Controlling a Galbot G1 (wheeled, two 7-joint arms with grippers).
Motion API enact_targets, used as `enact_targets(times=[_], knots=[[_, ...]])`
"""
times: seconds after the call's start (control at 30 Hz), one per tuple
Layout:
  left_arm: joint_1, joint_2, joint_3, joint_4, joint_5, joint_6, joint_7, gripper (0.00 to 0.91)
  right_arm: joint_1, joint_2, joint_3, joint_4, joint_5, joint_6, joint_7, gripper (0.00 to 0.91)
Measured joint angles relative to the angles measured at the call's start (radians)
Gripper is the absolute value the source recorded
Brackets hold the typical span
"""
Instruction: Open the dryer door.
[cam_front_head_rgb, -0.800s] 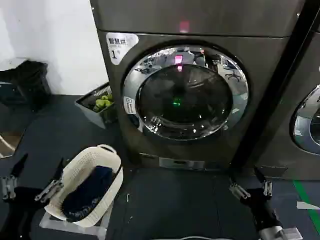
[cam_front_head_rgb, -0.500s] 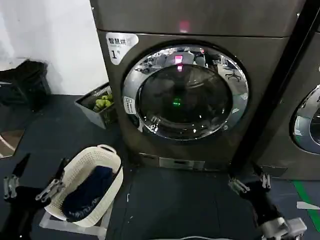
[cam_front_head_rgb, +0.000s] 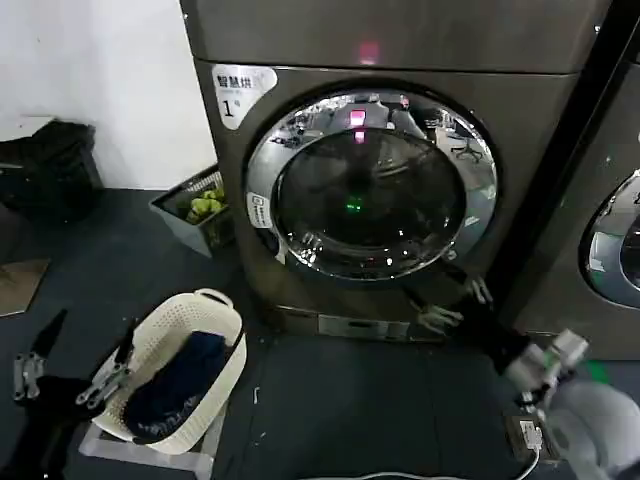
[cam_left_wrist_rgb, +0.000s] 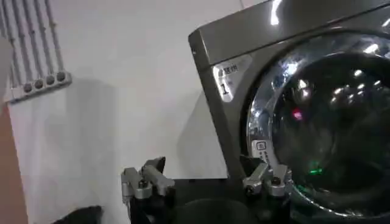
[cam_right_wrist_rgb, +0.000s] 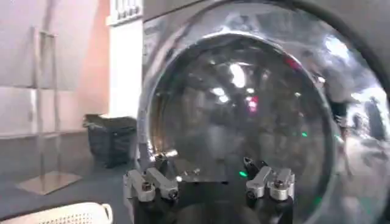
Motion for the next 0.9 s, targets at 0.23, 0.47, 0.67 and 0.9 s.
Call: enact_targets(times=[0.23, 0.47, 0.67, 0.9], knots=[[0.012, -0.004, 0.000, -0.020, -0.012, 0.006, 0.005, 0.907, 0.187, 0.031, -0.179, -0.082, -0.014, -0.007, 0.000, 0.907], [0.015, -0.016, 0.011, -0.013, 0.008, -0.001, 0.010, 0.907, 0.328, 0.085, -0.327, -0.168, -0.021, -0.009, 0.007, 0.907], [0.013, -0.025, 0.009, -0.002, 0.015, -0.003, 0.010, 0.907, 0.420, 0.145, -0.426, -0.249, -0.039, -0.014, 0.021, 0.907], [0.014, -0.028, 0.008, 0.000, 0.016, -0.006, 0.008, 0.907, 0.477, 0.186, -0.481, -0.296, -0.050, -0.019, 0.027, 0.907]])
